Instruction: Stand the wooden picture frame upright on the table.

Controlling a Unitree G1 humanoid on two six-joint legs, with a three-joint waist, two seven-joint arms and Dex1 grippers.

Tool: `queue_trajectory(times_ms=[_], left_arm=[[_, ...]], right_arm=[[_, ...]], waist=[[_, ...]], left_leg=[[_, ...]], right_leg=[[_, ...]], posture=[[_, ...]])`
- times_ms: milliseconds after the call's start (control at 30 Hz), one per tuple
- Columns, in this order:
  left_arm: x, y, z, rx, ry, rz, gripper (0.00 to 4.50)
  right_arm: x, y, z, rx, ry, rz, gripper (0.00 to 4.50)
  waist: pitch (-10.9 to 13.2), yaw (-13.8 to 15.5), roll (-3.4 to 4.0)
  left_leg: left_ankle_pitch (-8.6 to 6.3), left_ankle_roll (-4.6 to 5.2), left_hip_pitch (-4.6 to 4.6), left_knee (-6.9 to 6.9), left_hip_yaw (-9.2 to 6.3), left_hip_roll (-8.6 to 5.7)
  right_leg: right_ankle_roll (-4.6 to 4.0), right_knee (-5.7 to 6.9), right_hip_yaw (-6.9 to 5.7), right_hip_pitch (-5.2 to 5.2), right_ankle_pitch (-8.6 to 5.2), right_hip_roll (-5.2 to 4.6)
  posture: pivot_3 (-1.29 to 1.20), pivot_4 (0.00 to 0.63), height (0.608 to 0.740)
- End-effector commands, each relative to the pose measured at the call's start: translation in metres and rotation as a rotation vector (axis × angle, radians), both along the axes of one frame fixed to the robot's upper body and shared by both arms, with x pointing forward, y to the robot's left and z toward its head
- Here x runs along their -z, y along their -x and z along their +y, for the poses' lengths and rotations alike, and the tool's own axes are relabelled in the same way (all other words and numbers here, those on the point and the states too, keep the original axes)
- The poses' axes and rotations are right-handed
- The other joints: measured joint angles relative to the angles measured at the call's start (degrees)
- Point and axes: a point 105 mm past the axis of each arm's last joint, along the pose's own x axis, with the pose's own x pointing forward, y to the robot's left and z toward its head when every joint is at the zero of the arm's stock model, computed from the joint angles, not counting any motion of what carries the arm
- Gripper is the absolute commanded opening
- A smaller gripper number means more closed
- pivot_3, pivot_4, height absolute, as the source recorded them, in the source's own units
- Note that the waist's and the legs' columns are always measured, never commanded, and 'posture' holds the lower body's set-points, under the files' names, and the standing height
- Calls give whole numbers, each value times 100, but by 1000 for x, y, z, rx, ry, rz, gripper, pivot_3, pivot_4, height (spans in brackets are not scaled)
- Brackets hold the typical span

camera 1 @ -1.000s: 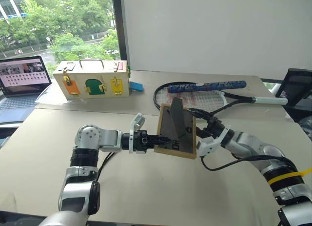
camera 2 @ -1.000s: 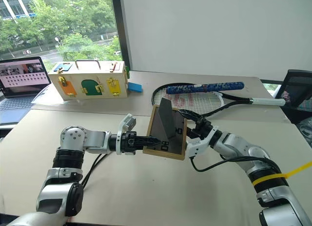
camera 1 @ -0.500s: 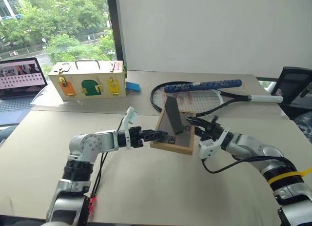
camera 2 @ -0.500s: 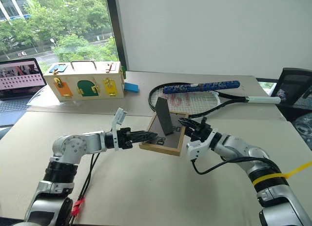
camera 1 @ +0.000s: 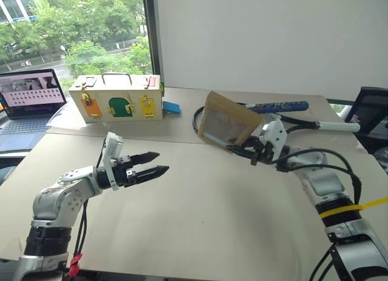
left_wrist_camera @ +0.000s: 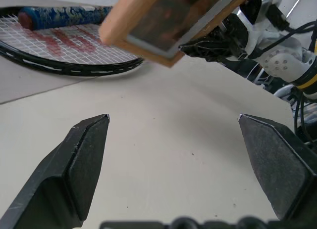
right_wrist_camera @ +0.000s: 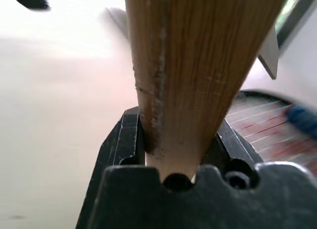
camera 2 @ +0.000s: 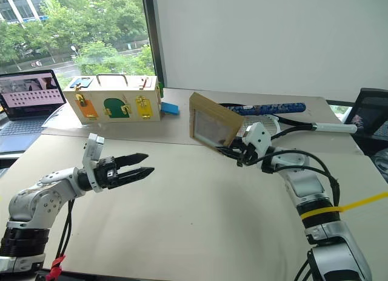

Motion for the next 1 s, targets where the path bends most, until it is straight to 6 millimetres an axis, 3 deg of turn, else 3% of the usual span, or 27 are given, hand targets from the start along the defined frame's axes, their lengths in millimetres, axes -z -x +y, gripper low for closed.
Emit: queue_trajectory(times_ms=[33,167,233,533,733,1000], left_arm=[[-7,1,-7,2,-18,-75,4500],[-3,3,-9,11,-26,-69,4500],[-1,4,-9,19,-32,-62,4500],[2,3,-13,33,-40,-54,4500],[1,3,-12,41,-50,-53,4500],[2,6,-13,63,-53,-40,4500]], right_arm=[[-19,27,19,-119,-89,171,1238],[-7,31,23,-89,-78,258,1238],[8,32,23,-67,-32,299,1238],[39,17,17,24,52,292,1238],[64,25,18,5,78,366,1237],[81,41,23,-48,62,465,1233]], waist=[[0,-7,0],[0,-13,-1],[0,-6,-1],[0,1,-1],[0,-24,-1],[-1,-48,-2]], left_leg=[[0,0,0,0,0,1],[-1,1,-2,1,1,1],[-1,1,-6,1,1,1],[0,1,-25,4,1,0],[0,1,-25,1,1,1],[-1,1,-23,0,1,1]], right_leg=[[-1,2,0,-3,-1,2],[0,2,4,-11,-1,3],[1,2,4,-16,-2,3],[1,5,6,-39,-1,4],[1,7,6,-40,-1,6],[1,7,5,-37,-2,6]], posture=[[0,150,720],[0,150,720],[0,150,720],[0,150,720],[0,150,720],[0,150,720]])
